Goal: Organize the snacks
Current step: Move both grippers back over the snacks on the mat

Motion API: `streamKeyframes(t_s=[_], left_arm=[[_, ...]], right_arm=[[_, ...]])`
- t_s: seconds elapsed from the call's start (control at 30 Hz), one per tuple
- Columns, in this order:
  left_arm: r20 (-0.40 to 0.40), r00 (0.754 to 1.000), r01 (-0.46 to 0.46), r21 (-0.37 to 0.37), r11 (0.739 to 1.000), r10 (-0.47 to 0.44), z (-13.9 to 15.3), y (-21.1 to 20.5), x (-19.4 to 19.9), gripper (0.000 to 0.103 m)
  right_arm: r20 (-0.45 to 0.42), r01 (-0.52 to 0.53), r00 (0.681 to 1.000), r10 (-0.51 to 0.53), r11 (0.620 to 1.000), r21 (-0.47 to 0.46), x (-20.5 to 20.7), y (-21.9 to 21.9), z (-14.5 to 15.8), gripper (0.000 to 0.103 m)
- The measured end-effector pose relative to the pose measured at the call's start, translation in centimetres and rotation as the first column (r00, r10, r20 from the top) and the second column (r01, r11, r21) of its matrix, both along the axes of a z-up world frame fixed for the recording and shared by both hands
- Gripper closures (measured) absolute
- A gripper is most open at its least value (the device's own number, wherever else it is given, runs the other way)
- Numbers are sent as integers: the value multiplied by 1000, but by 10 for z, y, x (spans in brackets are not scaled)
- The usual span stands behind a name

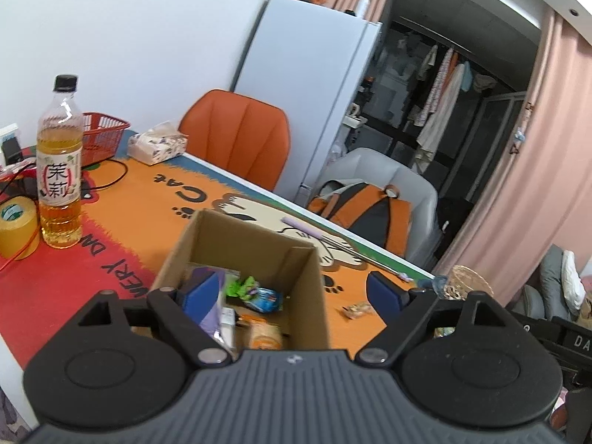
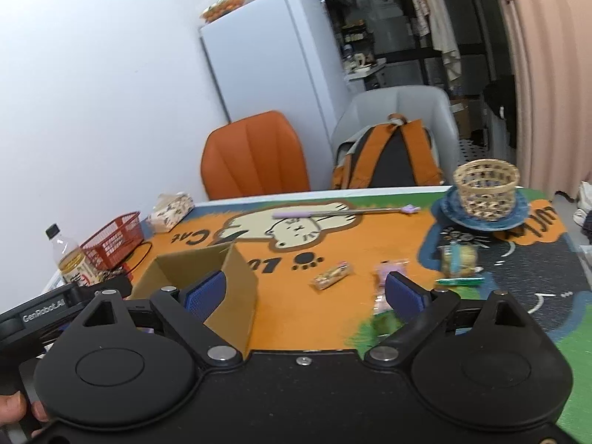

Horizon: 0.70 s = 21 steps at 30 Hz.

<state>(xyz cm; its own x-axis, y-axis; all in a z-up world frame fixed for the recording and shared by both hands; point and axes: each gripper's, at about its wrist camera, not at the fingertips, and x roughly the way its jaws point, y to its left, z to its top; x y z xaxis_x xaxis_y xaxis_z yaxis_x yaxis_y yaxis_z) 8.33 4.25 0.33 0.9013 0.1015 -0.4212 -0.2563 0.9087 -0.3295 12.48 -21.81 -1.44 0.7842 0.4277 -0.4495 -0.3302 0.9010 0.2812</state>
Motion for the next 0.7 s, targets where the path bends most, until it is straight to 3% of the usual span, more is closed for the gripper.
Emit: streamKeyframes(t_s=[0.4, 0.7], left_arm=[[-6, 994, 111, 26, 994, -111, -3, -39, 5, 17], [-17, 989, 145, 35, 989, -144, -13, -63, 1, 17]], right_arm=[[-34, 66, 997, -65, 998, 24, -1, -45, -18, 10], [-46, 68, 997, -66, 997, 31, -12, -66, -28, 10]])
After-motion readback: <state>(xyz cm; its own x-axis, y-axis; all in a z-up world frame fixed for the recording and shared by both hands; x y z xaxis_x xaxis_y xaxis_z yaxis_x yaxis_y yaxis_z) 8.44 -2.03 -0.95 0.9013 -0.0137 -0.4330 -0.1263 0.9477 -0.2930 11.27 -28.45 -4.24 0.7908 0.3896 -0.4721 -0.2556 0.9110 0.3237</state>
